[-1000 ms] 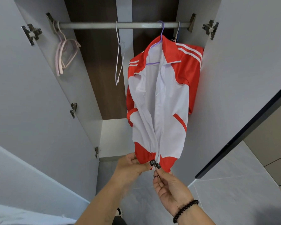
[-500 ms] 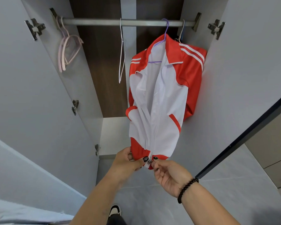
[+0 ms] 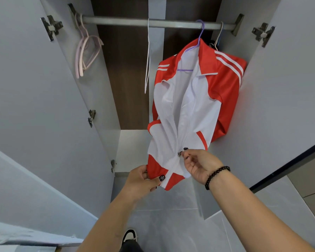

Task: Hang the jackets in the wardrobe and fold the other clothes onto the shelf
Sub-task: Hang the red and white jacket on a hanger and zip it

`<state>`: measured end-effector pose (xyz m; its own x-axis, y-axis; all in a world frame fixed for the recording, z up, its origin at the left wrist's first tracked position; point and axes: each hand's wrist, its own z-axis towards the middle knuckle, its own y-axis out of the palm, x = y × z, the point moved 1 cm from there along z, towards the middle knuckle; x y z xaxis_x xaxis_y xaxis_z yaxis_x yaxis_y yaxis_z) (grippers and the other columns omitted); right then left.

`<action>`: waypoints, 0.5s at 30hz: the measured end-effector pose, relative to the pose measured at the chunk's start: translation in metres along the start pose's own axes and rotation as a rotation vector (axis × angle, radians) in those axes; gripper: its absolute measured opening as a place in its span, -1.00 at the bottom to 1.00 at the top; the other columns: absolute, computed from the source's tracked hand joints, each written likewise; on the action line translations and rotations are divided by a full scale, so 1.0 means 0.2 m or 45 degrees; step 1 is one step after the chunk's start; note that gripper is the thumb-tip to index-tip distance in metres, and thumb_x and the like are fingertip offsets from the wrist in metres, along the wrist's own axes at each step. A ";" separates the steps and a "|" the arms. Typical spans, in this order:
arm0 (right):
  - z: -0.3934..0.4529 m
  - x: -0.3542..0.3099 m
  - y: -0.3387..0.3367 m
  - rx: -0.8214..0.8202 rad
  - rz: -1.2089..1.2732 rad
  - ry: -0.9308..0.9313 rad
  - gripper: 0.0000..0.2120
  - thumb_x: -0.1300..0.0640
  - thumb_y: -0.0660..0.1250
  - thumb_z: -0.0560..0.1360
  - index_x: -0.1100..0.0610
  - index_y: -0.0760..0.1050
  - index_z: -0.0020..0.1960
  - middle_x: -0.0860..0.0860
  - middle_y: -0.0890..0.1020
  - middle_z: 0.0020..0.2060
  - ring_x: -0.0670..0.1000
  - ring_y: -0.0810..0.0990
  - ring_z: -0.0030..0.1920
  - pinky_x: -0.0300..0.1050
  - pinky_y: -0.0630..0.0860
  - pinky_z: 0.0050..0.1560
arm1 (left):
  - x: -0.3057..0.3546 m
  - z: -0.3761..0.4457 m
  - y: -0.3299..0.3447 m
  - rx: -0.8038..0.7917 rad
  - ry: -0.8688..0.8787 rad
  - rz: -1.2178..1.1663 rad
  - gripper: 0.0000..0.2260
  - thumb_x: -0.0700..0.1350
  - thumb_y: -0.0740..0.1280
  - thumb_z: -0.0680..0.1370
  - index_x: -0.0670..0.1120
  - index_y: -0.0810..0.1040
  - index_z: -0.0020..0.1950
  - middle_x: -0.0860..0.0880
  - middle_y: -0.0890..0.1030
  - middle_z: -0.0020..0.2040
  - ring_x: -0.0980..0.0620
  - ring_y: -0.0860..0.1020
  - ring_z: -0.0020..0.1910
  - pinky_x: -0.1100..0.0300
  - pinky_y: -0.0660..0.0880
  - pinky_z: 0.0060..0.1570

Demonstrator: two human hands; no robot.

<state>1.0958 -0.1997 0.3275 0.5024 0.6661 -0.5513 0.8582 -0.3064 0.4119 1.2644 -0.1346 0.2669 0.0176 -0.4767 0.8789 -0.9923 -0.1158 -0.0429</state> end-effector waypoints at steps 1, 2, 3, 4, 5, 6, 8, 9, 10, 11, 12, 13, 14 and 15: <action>0.02 -0.02 0.02 0.000 -0.013 -0.018 -0.90 0.44 0.28 0.48 0.32 0.50 -0.18 0.12 0.58 -0.46 -0.10 0.48 -0.60 -0.35 0.47 -0.55 | 0.00 0.01 -0.02 0.008 -0.018 0.003 -0.70 -0.25 0.52 0.42 -0.11 0.58 0.11 -0.05 0.69 -0.13 0.15 0.61 -0.37 0.34 0.51 -0.35; 0.03 -0.03 0.04 -0.001 -0.039 -0.028 -0.92 0.43 0.29 0.48 0.33 0.50 -0.16 0.12 0.58 -0.46 -0.10 0.49 -0.59 -0.34 0.47 -0.55 | 0.00 0.03 -0.03 0.020 -0.036 0.005 -0.69 -0.24 0.52 0.42 -0.12 0.58 0.12 -0.06 0.69 -0.12 0.15 0.61 -0.36 0.35 0.50 -0.35; 0.04 -0.03 0.06 -0.004 -0.077 -0.029 -0.94 0.41 0.29 0.49 0.33 0.51 -0.14 0.12 0.59 -0.44 -0.10 0.51 -0.56 -0.34 0.48 -0.54 | 0.00 0.05 -0.05 0.043 -0.052 0.012 -0.68 -0.24 0.53 0.42 -0.13 0.57 0.14 -0.06 0.69 -0.13 0.15 0.61 -0.36 0.35 0.50 -0.36; 0.06 -0.02 0.08 -0.009 -0.120 -0.025 -0.96 0.40 0.30 0.50 0.34 0.52 -0.12 0.13 0.59 -0.42 -0.10 0.52 -0.53 -0.33 0.48 -0.54 | 0.00 0.06 -0.07 0.080 -0.064 0.034 -0.66 -0.24 0.53 0.41 -0.15 0.56 0.15 -0.04 0.68 -0.14 0.14 0.61 -0.34 0.34 0.51 -0.36; 0.07 -0.01 0.10 -0.015 -0.161 -0.020 -0.96 0.39 0.30 0.50 0.35 0.52 -0.12 0.13 0.59 -0.40 -0.10 0.52 -0.49 -0.33 0.48 -0.53 | 0.01 0.08 -0.08 0.132 -0.070 0.074 -0.61 -0.23 0.53 0.41 -0.16 0.52 0.19 -0.02 0.66 -0.13 0.12 0.61 -0.29 0.31 0.52 -0.32; 0.08 0.00 0.11 -0.019 -0.195 -0.020 -0.95 0.38 0.29 0.51 0.35 0.52 -0.12 0.13 0.60 -0.39 -0.09 0.52 -0.46 -0.33 0.48 -0.53 | 0.01 0.10 -0.08 0.190 -0.062 0.123 -0.53 -0.22 0.53 0.41 -0.15 0.47 0.26 0.00 0.64 -0.10 0.09 0.61 -0.20 0.27 0.53 -0.22; 0.11 0.02 0.15 -0.016 -0.243 -0.031 -0.93 0.37 0.28 0.52 0.34 0.50 -0.13 0.12 0.60 -0.42 -0.10 0.53 -0.48 -0.34 0.49 -0.53 | 0.02 0.13 -0.08 0.288 0.018 0.238 -0.32 -0.17 0.55 0.38 -0.10 0.30 0.42 0.00 0.55 0.09 0.03 0.57 0.04 0.18 0.50 0.03; 0.12 0.02 0.16 -0.012 -0.253 -0.037 -0.93 0.37 0.28 0.53 0.34 0.50 -0.13 0.12 0.60 -0.43 -0.11 0.54 -0.50 -0.34 0.49 -0.53 | 0.03 0.15 -0.07 0.314 0.092 0.333 -0.27 -0.12 0.56 0.37 -0.06 0.26 0.45 0.00 0.47 0.20 0.02 0.51 0.15 0.14 0.47 0.15; 0.13 0.03 0.18 -0.005 -0.257 -0.041 -0.92 0.37 0.27 0.53 0.33 0.49 -0.14 0.11 0.60 -0.44 -0.11 0.54 -0.51 -0.34 0.49 -0.52 | 0.05 0.16 -0.07 0.320 0.186 0.436 -0.28 -0.07 0.56 0.36 -0.01 0.28 0.44 0.04 0.39 0.25 0.04 0.44 0.23 0.12 0.43 0.24; 0.14 0.04 0.19 0.001 -0.258 -0.039 -0.91 0.37 0.26 0.53 0.33 0.49 -0.15 0.11 0.60 -0.45 -0.11 0.54 -0.51 -0.34 0.49 -0.52 | 0.06 0.17 -0.06 0.304 0.288 0.522 -0.34 -0.03 0.55 0.37 0.05 0.34 0.39 0.09 0.37 0.25 0.07 0.39 0.26 0.12 0.38 0.29; 0.15 0.04 0.21 0.004 -0.259 -0.033 -0.90 0.37 0.26 0.53 0.32 0.48 -0.16 0.11 0.60 -0.45 -0.11 0.55 -0.52 -0.34 0.49 -0.52 | 0.08 0.18 -0.05 0.272 0.378 0.595 -0.45 0.00 0.52 0.39 0.10 0.39 0.33 0.14 0.39 0.22 0.10 0.36 0.27 0.12 0.36 0.32; 0.16 0.05 0.22 0.003 -0.257 -0.027 -0.90 0.37 0.26 0.54 0.32 0.48 -0.15 0.11 0.60 -0.44 -0.12 0.55 -0.53 -0.34 0.49 -0.52 | 0.09 0.20 -0.04 0.241 0.449 0.670 -0.56 0.02 0.48 0.42 0.14 0.44 0.25 0.18 0.42 0.19 0.12 0.36 0.26 0.11 0.34 0.32; 0.17 0.05 0.24 0.002 -0.253 -0.020 -0.90 0.37 0.26 0.54 0.32 0.48 -0.15 0.12 0.59 -0.42 -0.12 0.55 -0.54 -0.35 0.50 -0.51 | 0.10 0.22 -0.03 0.224 0.504 0.750 -0.66 0.03 0.45 0.45 0.15 0.48 0.19 0.20 0.47 0.17 0.13 0.38 0.24 0.10 0.33 0.30; 0.18 0.05 0.26 0.000 -0.248 -0.016 -0.91 0.37 0.26 0.53 0.33 0.49 -0.15 0.12 0.59 -0.42 -0.12 0.55 -0.54 -0.35 0.50 -0.51 | 0.12 0.24 -0.02 0.226 0.550 0.818 -0.73 0.03 0.42 0.47 0.14 0.52 0.15 0.21 0.51 0.14 0.15 0.41 0.21 0.10 0.33 0.26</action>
<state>1.1489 -0.2330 0.3172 0.3281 0.7042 -0.6297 0.9393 -0.1722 0.2968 1.2749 -0.1870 0.2650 -0.6367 -0.1210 0.7616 -0.7574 -0.0871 -0.6471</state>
